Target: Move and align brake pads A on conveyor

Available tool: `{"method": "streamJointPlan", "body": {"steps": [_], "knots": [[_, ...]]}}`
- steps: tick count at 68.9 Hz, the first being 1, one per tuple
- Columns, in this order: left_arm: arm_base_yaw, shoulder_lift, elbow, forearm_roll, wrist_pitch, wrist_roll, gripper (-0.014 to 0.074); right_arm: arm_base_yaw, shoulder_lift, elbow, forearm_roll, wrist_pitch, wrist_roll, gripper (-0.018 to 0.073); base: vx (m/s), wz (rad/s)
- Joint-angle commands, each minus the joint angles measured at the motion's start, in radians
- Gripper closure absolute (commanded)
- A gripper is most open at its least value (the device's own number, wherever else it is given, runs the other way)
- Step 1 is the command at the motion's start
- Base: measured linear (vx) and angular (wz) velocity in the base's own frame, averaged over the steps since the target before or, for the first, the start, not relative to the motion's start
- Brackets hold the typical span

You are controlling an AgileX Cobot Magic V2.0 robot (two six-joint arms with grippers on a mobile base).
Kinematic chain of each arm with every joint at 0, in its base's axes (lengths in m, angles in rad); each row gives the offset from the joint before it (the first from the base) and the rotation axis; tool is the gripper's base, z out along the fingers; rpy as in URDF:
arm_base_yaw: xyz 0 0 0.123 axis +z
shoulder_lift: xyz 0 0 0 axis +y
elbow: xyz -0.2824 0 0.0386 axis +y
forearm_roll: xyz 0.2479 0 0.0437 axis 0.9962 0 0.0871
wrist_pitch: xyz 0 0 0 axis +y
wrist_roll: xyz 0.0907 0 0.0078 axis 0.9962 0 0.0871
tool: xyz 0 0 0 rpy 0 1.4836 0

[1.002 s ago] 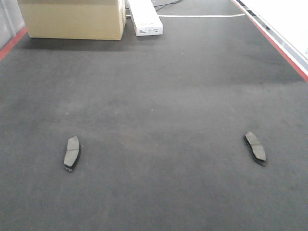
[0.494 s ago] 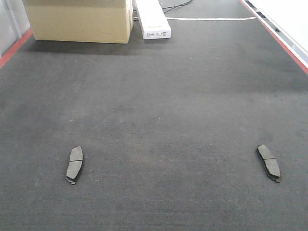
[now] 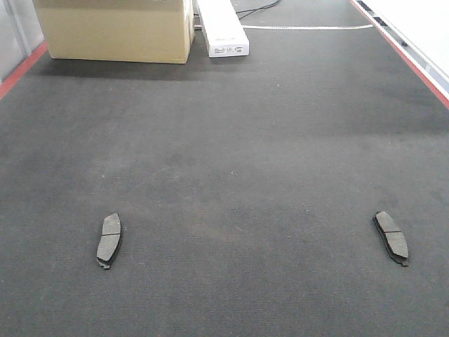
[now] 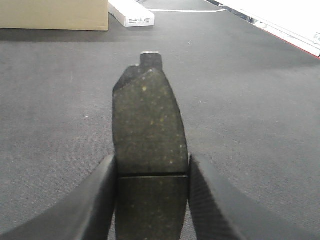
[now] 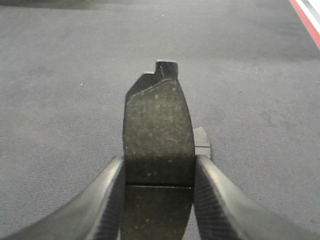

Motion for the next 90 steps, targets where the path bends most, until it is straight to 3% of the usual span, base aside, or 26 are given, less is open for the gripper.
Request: {"method": "streamJointPlan", "body": {"steps": [1,41,55,76,90], "knots": [[-0.001,0.01,-0.029,0.011,-0.086,-0.005,0.0603,-0.006,0.004,-0.028,-0.028,-0.082,-0.007,0.0564,0.0,0.0],[-0.001,0.024,-0.039,0.035,-0.103,-0.027,0.0601,-0.006,0.004,-0.028,-0.028,-0.082,-0.007,0.0564,0.0,0.0],[-0.003,0.232,-0.191,-0.081,-0.043,-0.016,0.0596,-0.006,0.004,-0.028,-0.028,-0.082,-0.007,0.0564,0.0,0.0],[-0.004,0.67,-0.42,-0.381,-0.055,0.218,0.0586,-0.006,0.004,-0.028,-0.028,-0.082,-0.007,0.0564,0.0,0.0],[-0.004,0.938,-0.517,-0.401,-0.065,0.239,0.0577,-0.006,0.004,-0.028,-0.028,-0.082,-0.007,0.0564,0.0,0.0]]}}
